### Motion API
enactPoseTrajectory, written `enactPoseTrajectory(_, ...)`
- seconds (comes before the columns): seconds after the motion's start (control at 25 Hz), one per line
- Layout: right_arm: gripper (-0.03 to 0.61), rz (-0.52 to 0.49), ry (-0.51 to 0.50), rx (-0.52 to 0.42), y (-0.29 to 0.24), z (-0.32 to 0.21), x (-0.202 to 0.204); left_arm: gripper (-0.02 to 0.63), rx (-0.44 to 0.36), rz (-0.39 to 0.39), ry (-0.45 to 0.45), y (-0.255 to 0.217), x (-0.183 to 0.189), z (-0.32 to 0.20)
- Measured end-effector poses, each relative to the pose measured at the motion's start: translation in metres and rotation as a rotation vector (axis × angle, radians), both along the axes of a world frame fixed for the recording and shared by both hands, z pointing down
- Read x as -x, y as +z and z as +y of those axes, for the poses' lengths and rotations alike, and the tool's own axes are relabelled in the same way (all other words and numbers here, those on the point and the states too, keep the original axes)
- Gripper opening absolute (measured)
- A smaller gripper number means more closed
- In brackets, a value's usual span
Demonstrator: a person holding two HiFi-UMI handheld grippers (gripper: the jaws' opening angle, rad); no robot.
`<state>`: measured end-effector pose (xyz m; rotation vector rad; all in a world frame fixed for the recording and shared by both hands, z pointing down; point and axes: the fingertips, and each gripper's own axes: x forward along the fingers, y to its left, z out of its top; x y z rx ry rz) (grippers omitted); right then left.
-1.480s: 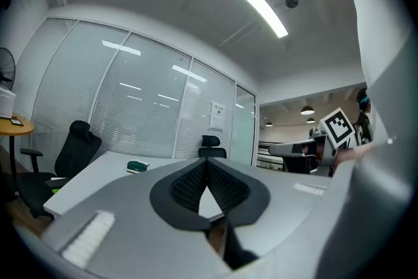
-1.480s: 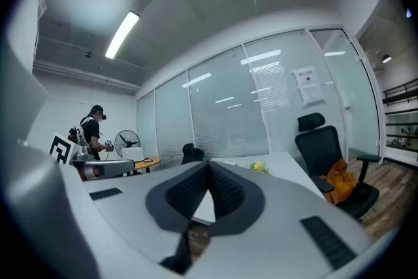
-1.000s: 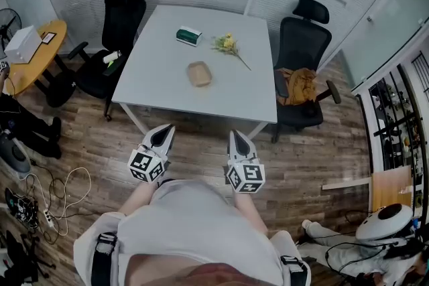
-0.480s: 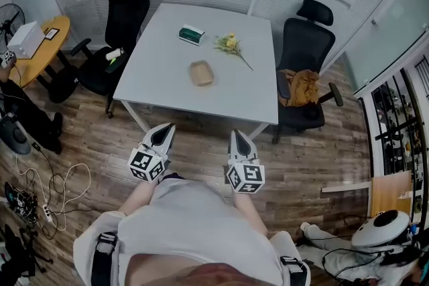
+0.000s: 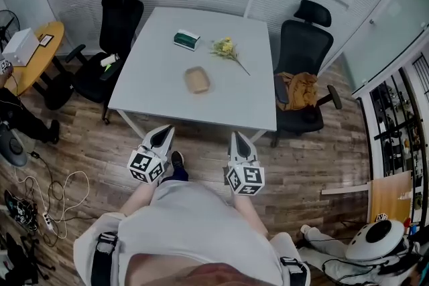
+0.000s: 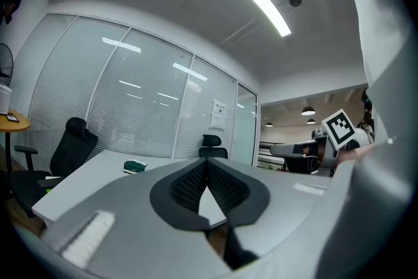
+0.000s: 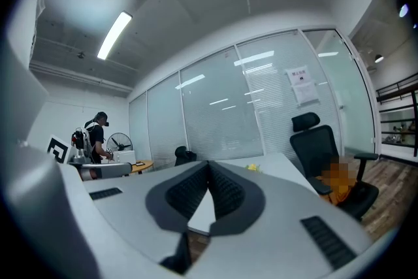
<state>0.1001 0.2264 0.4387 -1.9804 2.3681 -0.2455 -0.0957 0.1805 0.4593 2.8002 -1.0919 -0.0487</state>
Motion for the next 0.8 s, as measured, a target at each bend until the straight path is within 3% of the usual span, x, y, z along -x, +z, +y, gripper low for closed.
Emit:
enactPoseTrajectory(0.28, 0.008, 0.022, -0.001, 0.013, 0.004, -0.065, -0.001, 0.011, 0.001, 0.000, 0.015, 0.003, -0.007, -0.065)
enactPoseTrajectory(0.8, 0.008, 0.038, 0.046, 0.024, 0.008, -0.252, 0.014, 0.011, -0.028, -0.026, 0.049, 0.002, 0.015, -0.257)
